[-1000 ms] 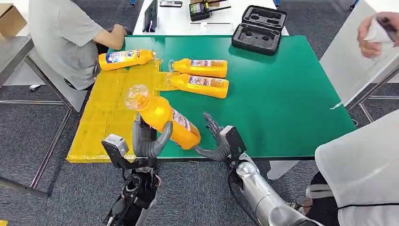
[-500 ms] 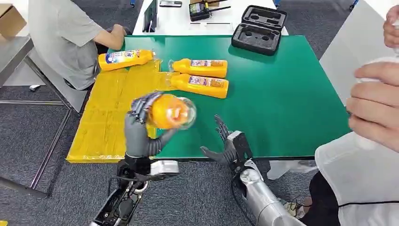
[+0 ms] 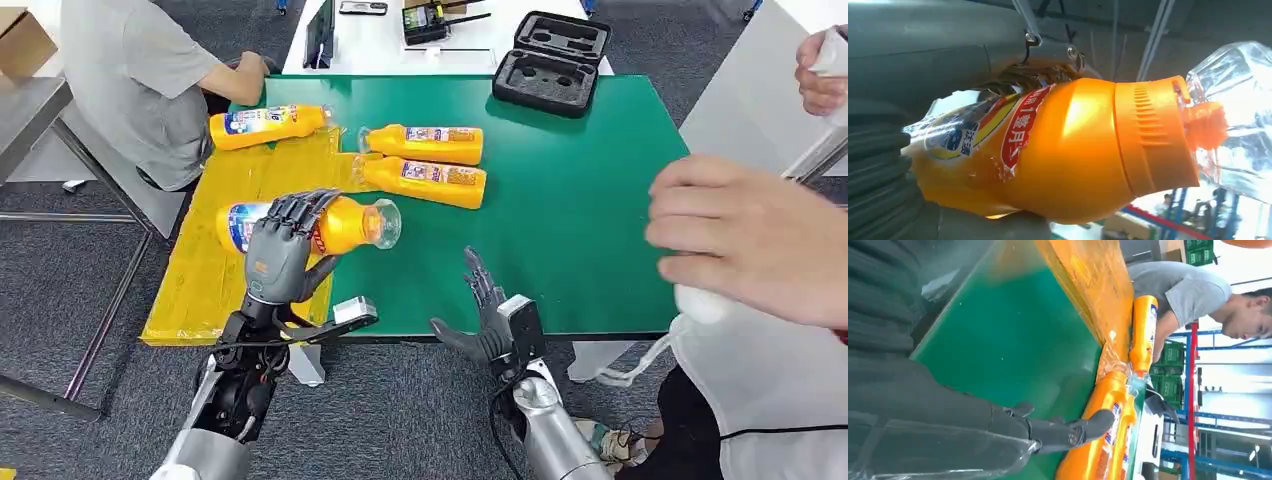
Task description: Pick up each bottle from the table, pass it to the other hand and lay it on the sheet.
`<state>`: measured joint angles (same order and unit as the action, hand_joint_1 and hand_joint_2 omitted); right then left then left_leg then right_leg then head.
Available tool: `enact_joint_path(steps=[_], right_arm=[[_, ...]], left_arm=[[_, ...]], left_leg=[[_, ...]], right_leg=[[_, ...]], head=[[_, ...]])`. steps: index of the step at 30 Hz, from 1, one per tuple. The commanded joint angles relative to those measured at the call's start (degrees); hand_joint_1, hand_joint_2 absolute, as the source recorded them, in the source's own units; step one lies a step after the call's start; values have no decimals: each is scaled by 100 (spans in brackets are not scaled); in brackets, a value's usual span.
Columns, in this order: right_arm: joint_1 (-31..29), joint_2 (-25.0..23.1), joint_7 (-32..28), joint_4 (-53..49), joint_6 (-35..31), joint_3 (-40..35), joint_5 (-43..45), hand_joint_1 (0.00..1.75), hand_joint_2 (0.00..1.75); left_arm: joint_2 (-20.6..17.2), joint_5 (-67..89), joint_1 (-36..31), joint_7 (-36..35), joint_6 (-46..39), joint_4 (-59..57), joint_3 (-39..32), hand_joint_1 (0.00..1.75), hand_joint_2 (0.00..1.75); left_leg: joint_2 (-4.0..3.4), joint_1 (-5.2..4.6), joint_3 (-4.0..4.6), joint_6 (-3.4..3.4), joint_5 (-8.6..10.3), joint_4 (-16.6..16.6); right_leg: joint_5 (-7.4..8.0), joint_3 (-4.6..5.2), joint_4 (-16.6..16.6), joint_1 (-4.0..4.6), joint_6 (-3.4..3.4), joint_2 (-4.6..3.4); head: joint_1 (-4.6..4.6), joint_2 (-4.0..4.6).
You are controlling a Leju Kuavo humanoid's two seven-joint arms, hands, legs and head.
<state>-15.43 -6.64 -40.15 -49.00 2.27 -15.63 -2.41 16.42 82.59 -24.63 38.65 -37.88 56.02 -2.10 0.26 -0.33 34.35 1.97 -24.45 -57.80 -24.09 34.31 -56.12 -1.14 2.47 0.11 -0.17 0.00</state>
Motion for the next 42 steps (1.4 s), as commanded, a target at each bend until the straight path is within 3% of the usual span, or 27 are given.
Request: enact_joint_path(steps=[1, 7, 8, 13, 16, 21, 29, 33, 39, 40, 41, 42], right_arm=[[-129, -105, 15, 415, 306, 375, -48, 0, 175], [-141, -116, 15, 442, 303, 386, -59, 0, 175], [-200, -139, 15, 545, 359, 350, -68, 0, 175], [-228, -177, 15, 619, 280, 297, -193, 0, 175], [-125, -154, 15, 390, 273, 249, -187, 0, 175], [-15, -99, 15, 258, 262, 187, -194, 0, 175], [-41, -114, 15, 399, 317, 150, -181, 0, 175], [-71, -133, 15, 426, 327, 118, -186, 0, 175], [-86, -130, 15, 454, 305, 95, -162, 0, 175], [-117, -123, 15, 492, 300, 79, -153, 0, 175], [-135, -123, 15, 504, 312, 70, -141, 0, 175], [-152, -124, 15, 518, 317, 62, -119, 0, 175]], left_arm=[[-795, 741, -870, -2445, -212, -1751, 1612, 171, 175], [-820, 741, -924, -2528, -212, -1865, 1708, 168, 175], [-1049, 589, -1043, -2818, -212, -2187, 2135, 169, 175], [-974, 741, -1771, -3226, -212, -3738, 2418, 173, 175], [-1094, 741, -2016, -3332, -14, -4152, 2485, 169, 175], [-1318, 741, -2102, -3547, 243, -4298, 3227, 155, 175], [-1461, 665, -2084, -3707, 1088, -4424, 3228, 159, 175], [-1515, 566, -2052, -3629, 1119, -4405, 3118, 134, 175], [-1527, 386, -1917, -3558, 1029, -4405, 2897, 133, 175], [-1541, 335, -1880, -3512, 1032, -4407, 2833, 119, 175], [-1562, 360, -1858, -3422, 1018, -4405, 2854, 59, 175], [-1569, 289, -1830, -3381, 1007, -4405, 2770, 16, 175]], left_leg=[[9, 5, -17, -10, -3, 3], [2, 8, -18, -13, -4, 2], [5, 4, -13, -8, -3, 2], [-3, 8, -19, -11, -4, 1], [-3, 13, -24, -16, -8, -2], [-9, 7, -12, -10, -5, 0], [-11, 8, -10, -10, -5, -1], [-17, 14, -19, -16, -13, -7], [-9, 5, -7, -7, -4, 0], [-10, 6, -10, -9, -6, 0], [-12, 11, -22, -14, -12, -2], [-14, 9, -18, -12, -10, -2]], right_leg=[[-6, -20, 4, 5, -10, 10], [-4, -20, 3, 9, -14, 4], [-4, -14, 2, 4, -9, 4], [-4, -20, 1, 8, -11, -2], [-6, -26, 0, 13, -16, -2], [-3, -11, -1, 7, -9, -8], [-2, -10, 0, 8, -10, -9], [-6, -18, -4, 15, -16, -17], [-2, -8, -1, 5, -7, -9], [-3, -10, -1, 6, -8, -10], [-7, -22, -1, 12, -14, -12], [-5, -18, -1, 9, -11, -14]], head=[[0, 0], [0, 0], [0, 0], [2, 0], [0, 0], [0, 0], [0, 0], [0, 0], [0, 0], [0, 0], [0, 0], [0, 0]])
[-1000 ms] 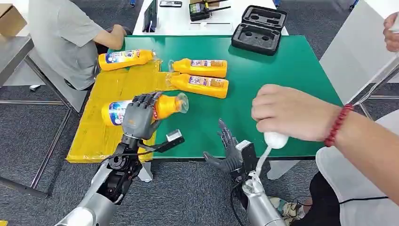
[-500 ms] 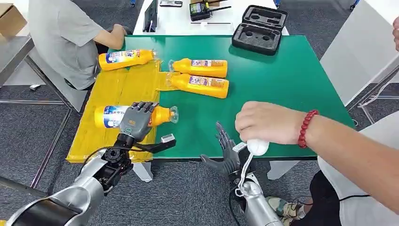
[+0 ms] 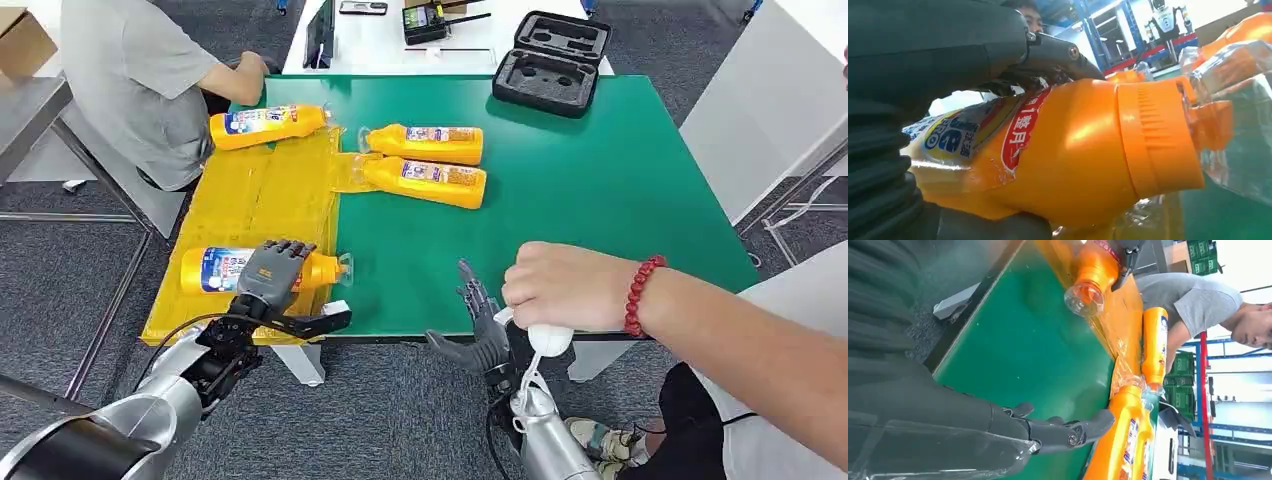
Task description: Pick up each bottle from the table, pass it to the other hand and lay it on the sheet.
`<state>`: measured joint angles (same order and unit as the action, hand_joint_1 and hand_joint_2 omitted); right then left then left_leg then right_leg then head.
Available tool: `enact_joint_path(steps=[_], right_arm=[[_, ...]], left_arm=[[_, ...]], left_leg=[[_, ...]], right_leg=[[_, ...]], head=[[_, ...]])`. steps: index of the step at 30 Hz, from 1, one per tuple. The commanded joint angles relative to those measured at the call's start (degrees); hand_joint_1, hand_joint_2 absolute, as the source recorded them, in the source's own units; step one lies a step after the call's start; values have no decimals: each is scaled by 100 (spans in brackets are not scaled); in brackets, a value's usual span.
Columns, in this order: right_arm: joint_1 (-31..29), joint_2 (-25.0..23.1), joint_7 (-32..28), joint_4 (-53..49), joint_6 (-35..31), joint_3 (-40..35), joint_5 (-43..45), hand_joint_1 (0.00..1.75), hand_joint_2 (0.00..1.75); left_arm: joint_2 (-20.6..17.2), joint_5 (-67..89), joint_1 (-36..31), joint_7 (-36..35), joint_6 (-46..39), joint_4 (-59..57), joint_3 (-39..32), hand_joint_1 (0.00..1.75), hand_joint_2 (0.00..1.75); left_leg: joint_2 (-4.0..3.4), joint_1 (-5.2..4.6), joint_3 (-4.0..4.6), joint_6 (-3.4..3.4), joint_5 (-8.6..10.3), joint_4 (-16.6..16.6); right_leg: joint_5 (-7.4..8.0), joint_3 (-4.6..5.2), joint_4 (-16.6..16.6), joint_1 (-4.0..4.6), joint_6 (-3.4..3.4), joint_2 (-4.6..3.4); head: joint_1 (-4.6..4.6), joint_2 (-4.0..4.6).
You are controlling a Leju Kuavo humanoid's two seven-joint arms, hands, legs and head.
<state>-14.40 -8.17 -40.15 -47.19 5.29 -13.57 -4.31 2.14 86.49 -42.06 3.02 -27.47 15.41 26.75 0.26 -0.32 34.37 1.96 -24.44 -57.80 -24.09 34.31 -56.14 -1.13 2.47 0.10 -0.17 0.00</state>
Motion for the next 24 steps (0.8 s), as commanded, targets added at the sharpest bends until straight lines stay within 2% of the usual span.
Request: enact_joint_path(steps=[1, 3, 19, 23, 24], right_arm=[[-267, 26, 15, 350, 9, -147, 84, 0, 175], [-321, 18, 15, 416, 38, -170, 97, 0, 175], [-370, 58, 15, 578, -41, -129, 168, 0, 175], [-242, 83, 15, 468, -197, -20, 143, 0, 175], [-166, 103, 15, 382, -250, 52, 153, 0, 175]], left_arm=[[-142, -146, -57, 218, -69, -339, -170, 16, 175], [-154, -139, -21, 282, -6, -347, -187, 5, 175], [-110, 8, 28, 304, 24, -338, -172, 0, 175], [65, -234, 71, 443, -963, -143, -559, 0, 175], [211, -529, 246, 621, -1253, 174, -885, 0, 175]], left_leg=[[-21, 12, -25, -14, -15, -5], [-24, 11, -28, -14, -16, -3], [-12, 3, -18, -7, -6, 4], [-4, 4, -19, -8, -6, 2], [1, 5, -19, -8, -5, 3]], right_leg=[[-7, -23, 1, 12, -14, -19], [-7, -25, 2, 12, -14, -22], [-2, -16, 3, 4, -7, -11], [-4, -19, 3, 4, -8, -3], [-4, -20, 5, 5, -7, 2]], head=[[0, 0], [2, 0], [0, 0], [2, 0], [0, 0]])
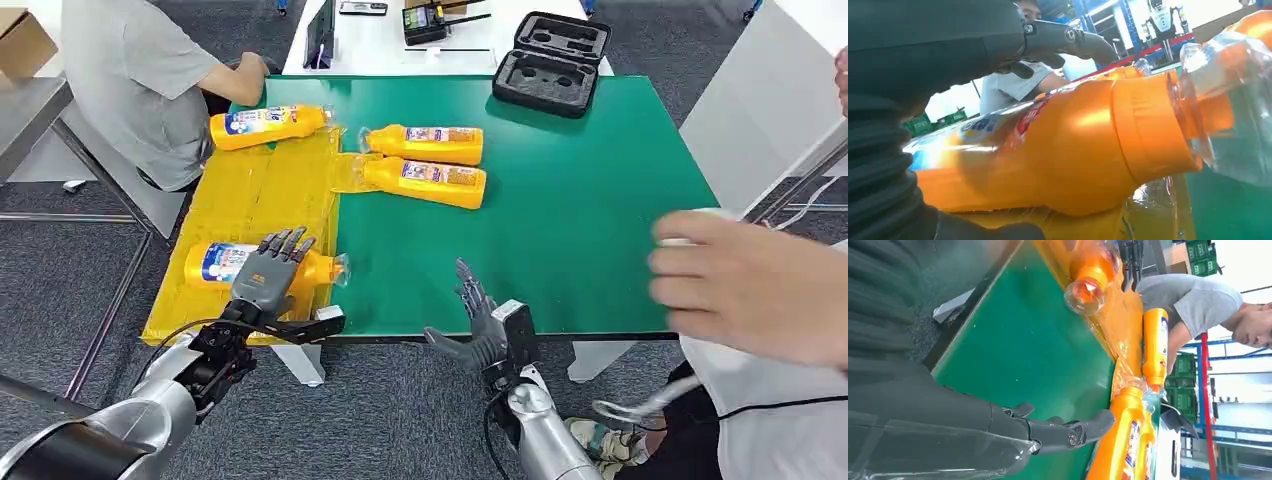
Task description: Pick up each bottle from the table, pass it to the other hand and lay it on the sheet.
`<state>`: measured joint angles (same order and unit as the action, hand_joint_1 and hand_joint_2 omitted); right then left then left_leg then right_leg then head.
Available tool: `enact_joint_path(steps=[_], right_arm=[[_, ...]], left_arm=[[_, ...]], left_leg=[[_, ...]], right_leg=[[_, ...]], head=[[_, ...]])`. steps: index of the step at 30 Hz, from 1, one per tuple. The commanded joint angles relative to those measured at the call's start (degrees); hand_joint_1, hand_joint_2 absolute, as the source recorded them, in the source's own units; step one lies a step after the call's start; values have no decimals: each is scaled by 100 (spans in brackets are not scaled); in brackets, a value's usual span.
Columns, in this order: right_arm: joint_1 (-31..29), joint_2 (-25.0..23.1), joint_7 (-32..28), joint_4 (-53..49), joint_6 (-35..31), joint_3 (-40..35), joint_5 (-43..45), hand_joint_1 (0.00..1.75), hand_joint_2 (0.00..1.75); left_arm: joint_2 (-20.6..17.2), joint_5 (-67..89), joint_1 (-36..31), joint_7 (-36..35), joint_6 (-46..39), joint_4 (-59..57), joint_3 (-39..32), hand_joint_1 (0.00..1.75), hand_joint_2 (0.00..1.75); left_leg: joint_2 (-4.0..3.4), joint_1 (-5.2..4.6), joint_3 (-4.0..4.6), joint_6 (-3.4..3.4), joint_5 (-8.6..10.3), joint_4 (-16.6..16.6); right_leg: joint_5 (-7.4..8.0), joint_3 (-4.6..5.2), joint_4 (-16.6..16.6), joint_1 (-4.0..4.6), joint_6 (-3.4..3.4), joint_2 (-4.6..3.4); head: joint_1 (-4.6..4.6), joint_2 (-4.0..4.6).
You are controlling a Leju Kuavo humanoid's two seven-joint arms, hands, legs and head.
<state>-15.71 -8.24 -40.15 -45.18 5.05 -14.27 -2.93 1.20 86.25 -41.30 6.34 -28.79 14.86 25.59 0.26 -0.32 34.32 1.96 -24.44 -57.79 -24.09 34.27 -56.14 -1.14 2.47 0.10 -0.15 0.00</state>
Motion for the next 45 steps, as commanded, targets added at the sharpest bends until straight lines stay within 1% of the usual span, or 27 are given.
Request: enact_joint_path(steps=[1, 3, 6, 7, 9, 10, 11, 12, 13, 14, 15, 16, 17, 18, 19, 21, 26, 30, 32, 33, 34, 36, 37, 38, 40, 43, 45], right_arm=[[-15, 108, 15, 151, -244, 166, 30, 0, 175], [-15, 108, 15, 151, -244, 166, 30, 0, 175], [-15, 108, 15, 151, -244, 166, 30, 0, 175], [2, 109, 15, 119, -271, 200, 33, 0, 175], [158, 139, 15, -131, -334, 244, -10, 0, 175], [430, 177, 15, -643, -507, 278, -57, 0, 175], [557, 183, 15, -862, -518, 312, -33, 0, 175], [631, 188, 15, -1017, -575, 312, -38, 0, 175], [750, 194, 15, -1258, -709, 262, -96, 0, 175], [846, 167, 15, -1444, -773, 237, -147, 0, 175], [904, 145, 15, -1569, -820, 208, -182, 0, 175], [935, 121, 15, -1650, -851, 189, -213, 0, 175], [966, 87, 15, -1724, -866, 166, -237, 0, 175], [976, 76, 15, -1747, -864, 151, -248, 0, 175], [986, 59, 15, -1767, -910, 138, -287, 0, 175], [997, 53, 15, -1793, -923, 138, -293, 0, 175], [992, 76, 15, -1811, -947, 153, -308, 0, 175], [1118, 57, 15, -2284, -984, 298, -77, 0, 175], [1131, 95, 15, -2511, -1757, 288, -439, 0, 175], [937, 272, 15, -1982, -3630, 70, -1701, 0, 175], [784, 366, 15, -1562, -4133, 109, -1984, 0, 175], [658, 471, 15, -1189, -4271, 157, -1926, 0, 175], [569, 503, 15, -849, -4503, 188, -2223, 0, 175], [531, 504, 15, -741, -4505, 231, -2358, 0, 175], [531, 504, 15, -741, -4505, 231, -2358, 0, 175], [531, 504, 15, -741, -4505, 231, -2358, 0, 175], [531, 504, 15, -741, -4505, 231, -2358, 0, 175]], left_arm=[[362, -655, 337, 436, -1121, 591, -965, 0, 175], [362, -655, 337, 436, -1121, 591, -965, 0, 175], [362, -655, 337, 436, -1121, 591, -965, 0, 175], [410, -743, 517, 587, -1121, 800, -1062, 0, 175], [722, -2198, 806, 2336, -1045, 803, -1929, 0, 175], [875, -2986, 1208, 3238, -436, 1088, -2171, 0, 175], [802, -3582, 1749, 3366, -33, 1956, -1520, 0, 175], [700, -3820, 2043, 3366, 38, 2364, -1227, 0, 175], [563, -4056, 2465, 3366, -47, 2812, -913, 0, 175], [463, -4295, 2765, 3366, -139, 3232, -597, 0, 0], [387, -4574, 2950, 3366, -69, 3587, -435, 0, 0], [364, -4763, 3066, 3366, -24, 3828, -369, 0, 0], [305, -4938, 3185, 3366, 47, 4148, -252, 0, 0], [268, -5034, 3235, 3366, 101, 4299, -195, 0, 0], [234, -5146, 3287, 3366, 136, 4460, -142, 0, 0], [223, -5105, 3292, 3366, 99, 4523, -105, 0, 0], [191, -5149, 3240, 3366, 74, 4614, -23, 0, 0], [-82, -6337, 3334, 3366, 323, 5766, 624, 0, 0], [-156, -6788, 3431, 3366, 563, 6262, 751, 0, 0], [-122, -7293, 3507, 3366, 862, 6580, 733, 0, 0], [-30, -7383, 3533, 3366, 941, 6565, 660, 0, 0], [128, -7423, 3582, 3366, 935, 6428, 487, 0, 0], [228, -7360, 3596, 3366, 865, 6250, 371, 0, 0], [264, -7304, 3585, 3366, 810, 6179, 340, 0, 0], [264, -7304, 3585, 3366, 810, 6179, 340, 0, 0], [264, -7304, 3585, 3366, 810, 6179, 340, 0, 0], [264, -7304, 3585, 3366, 810, 6179, 340, 0, 0]], left_leg=[[3, 6, -15, -8, -6, 1], [12, 6, -16, -7, -7, 1], [3, 5, -13, -8, -8, -1], [1, 4, -6, -5, -4, 0], [2, 0, -13, -6, -5, 4], [1, 5, -22, -10, -9, 3], [9, -1, -24, -7, -6, 9], [6, 0, -46, -10, -13, 18], [-2, -5, -38, -6, -12, 18], [-8, -5, -26, -5, -12, 12], [-16, -3, -44, -9, -23, 13], [-23, -1, -29, -10, -26, 6], [-31, 3, -37, -13, -36, 2], [-19, 1, -15, -16, -29, -1], [-19, 7, -25, -22, -37, -5], [-4, 3, 7, -16, -20, -2], [-13, 10, -12, -22, -26, -1], [-2, 5, 5, -14, -16, -2], [0, 4, 9, -13, -16, -7], [-4, 8, 3, -15, -21, -9], [-5, 7, 0, -13, -20, -6], [-9, 9, -15, -13, -19, 3], [-7, 3, -11, -9, -13, 7], [-7, 7, -22, -11, -18, 8], [-10, 3, -8, -8, -13, 7], [-5, 6, -17, -14, -17, 5], [-1, 3, -6, -10, -13, 5]], right_leg=[[-6, -18, 5, 6, -8, 5], [-10, -20, 6, 7, -8, 14], [-7, -15, 4, 5, -8, 3], [-3, -8, 4, 4, -5, 2], [-6, -13, 5, 0, -7, 4], [-9, -23, 8, 6, -10, 4], [-10, -26, 11, 0, -7, 11], [-15, -45, 19, 1, -10, 8], [-12, -33, 18, -5, -7, -1], [-9, -22, 12, -5, -5, -8], [-19, -37, 14, -3, -10, -16], [-14, -20, 8, -1, -9, -23], [-21, -26, 5, 4, -13, -30], [-14, -5, 2, 1, -10, -22], [-22, -15, -1, 8, -16, -22], [-11, 14, 3, 3, -11, -6], [-14, -6, 5, 11, -18, -13], [-10, 8, 1, 6, -11, -2], [-13, 11, -5, 5, -12, 0], [-16, 6, -6, 9, -14, -4], [-14, 3, -1, 7, -12, -5], [-10, -13, 11, 10, -11, -9], [-6, -9, 13, 4, -7, -8], [-9, -23, 17, 7, -10, -6], [-3, -5, 13, 3, -7, -11], [-9, -16, 12, 7, -14, -5], [-6, -4, 10, 4, -10, -1]], head=[[-2, 0], [0, 0], [-2, 0], [2, 0], [0, 0], [-2, 0], [-2, 0], [-4, 0], [0, 0], [0, 0], [-2, 0], [0, 0], [-2, 0], [0, 0], [-2, 0], [0, 0], [-2, 0], [0, 0], [-2, 0], [-2, 0], [-2, 0], [-4, 0], [-2, 0], [0, 0], [-2, 0], [-2, 0], [-2, 0]])
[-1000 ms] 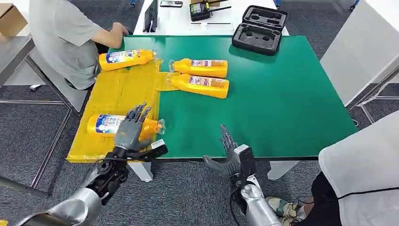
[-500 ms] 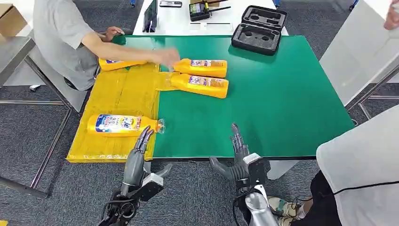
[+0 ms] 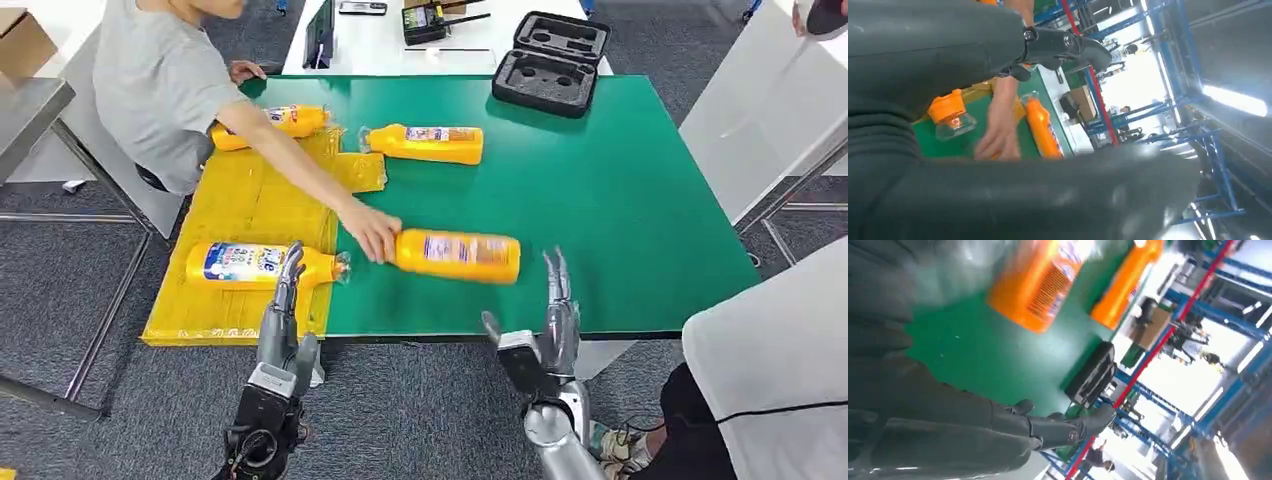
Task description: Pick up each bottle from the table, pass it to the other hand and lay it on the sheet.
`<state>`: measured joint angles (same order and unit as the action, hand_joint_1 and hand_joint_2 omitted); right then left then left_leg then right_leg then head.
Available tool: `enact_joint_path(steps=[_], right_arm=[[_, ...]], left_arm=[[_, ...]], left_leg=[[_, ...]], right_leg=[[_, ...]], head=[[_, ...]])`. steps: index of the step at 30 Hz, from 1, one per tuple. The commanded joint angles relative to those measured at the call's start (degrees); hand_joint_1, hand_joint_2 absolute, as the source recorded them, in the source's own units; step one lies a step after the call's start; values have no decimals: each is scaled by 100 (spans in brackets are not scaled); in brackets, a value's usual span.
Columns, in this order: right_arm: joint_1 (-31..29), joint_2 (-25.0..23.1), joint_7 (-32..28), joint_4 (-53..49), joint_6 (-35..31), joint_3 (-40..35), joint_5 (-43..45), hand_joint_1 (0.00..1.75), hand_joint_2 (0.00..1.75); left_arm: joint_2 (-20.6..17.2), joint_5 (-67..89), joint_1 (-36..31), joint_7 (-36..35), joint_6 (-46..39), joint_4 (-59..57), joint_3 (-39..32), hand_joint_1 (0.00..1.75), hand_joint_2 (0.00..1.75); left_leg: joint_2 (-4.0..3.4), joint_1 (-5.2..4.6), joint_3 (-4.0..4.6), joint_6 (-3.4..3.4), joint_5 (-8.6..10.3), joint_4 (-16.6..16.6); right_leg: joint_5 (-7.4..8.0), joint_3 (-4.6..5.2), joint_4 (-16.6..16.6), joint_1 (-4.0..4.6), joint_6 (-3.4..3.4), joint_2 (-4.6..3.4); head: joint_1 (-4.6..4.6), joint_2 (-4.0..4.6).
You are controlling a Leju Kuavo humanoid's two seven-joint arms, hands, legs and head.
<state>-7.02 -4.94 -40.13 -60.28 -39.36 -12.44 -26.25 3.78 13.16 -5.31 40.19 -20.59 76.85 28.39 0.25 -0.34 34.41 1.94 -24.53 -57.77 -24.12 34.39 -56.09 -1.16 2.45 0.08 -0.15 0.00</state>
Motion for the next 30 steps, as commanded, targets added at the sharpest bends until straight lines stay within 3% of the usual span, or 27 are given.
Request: enact_joint_path(steps=[1, 5, 6, 10, 12, 15, 18, 23, 26, 30], right_arm=[[-338, 174, 13, 769, -64, 48, -26, 0, 175], [-338, 174, 13, 769, -64, 48, -26, 0, 175], [-456, 50, 13, 999, -64, 394, -832, 0, 175], [-839, 82, 37, 1447, -64, 706, -1678, 0, 175], [-1159, 162, 302, 1766, -64, 691, -2305, 0, 175], [-1587, 177, 465, 2380, 0, 599, -2563, 0, 175], [-1951, 394, 1016, 2983, 267, 411, -3007, 0, 175], [-2533, 577, 1069, 3417, 1055, 435, -2925, 0, 175], [-2767, 755, 1494, 3547, 1175, 275, -3292, 0, 175], [-2791, 819, 1529, 3582, 1277, 283, -3315, 0, 175]], left_arm=[[6, 5, -15, -19, -10, -20, 60, 0, 0], [6, 5, -15, -19, -10, -20, 60, 0, 0], [126, -20, -103, -19, 19, -280, -87, 0, 0], [283, -67, -283, -19, 3, -778, -231, 0, 0], [259, -131, -259, -19, -13, -851, -220, 0, 0], [186, -233, -81, -19, 7, -679, -143, 0, 0], [182, -349, -97, -19, 128, -606, 22, 0, 0], [254, -442, -351, -19, 210, -692, 186, 0, 0], [311, -493, -507, -19, 371, -726, 294, 0, 0], [326, -500, -526, -19, 449, -735, 314, 0, 0]], left_leg=[[-4, 8, -21, -11, -7, 3], [-4, 5, -13, -7, -4, 3], [-5, 11, -28, -12, -11, 2], [-6, 8, -31, -10, -7, 5], [-4, 2, -16, -7, 0, 5], [-23, 5, -31, -11, -5, 6], [-15, 3, -21, -8, -2, 5], [-5, 4, -24, -7, -2, -6], [-4, 0, -11, -3, 4, -4], [7, 1, -18, -5, 4, -3]], right_leg=[[-5, -22, 5, 8, -11, -2], [-3, -13, 3, 6, -7, -2], [-8, -29, 6, 12, -11, -3], [-4, -32, 7, 9, -10, -4], [1, -17, 6, 3, -6, -3], [3, -27, 8, 6, -10, -22], [3, -20, 6, 4, -6, -13], [-3, -24, -2, 5, -7, -2], [3, -11, -3, 0, -2, -2], [0, -21, 0, 1, -3, 8]], head=[[-2, 0], [-2, 0], [-2, 0], [-4, 0], [0, 0], [-2, 0], [0, 0], [-4, 0], [0, 0], [0, 0]])
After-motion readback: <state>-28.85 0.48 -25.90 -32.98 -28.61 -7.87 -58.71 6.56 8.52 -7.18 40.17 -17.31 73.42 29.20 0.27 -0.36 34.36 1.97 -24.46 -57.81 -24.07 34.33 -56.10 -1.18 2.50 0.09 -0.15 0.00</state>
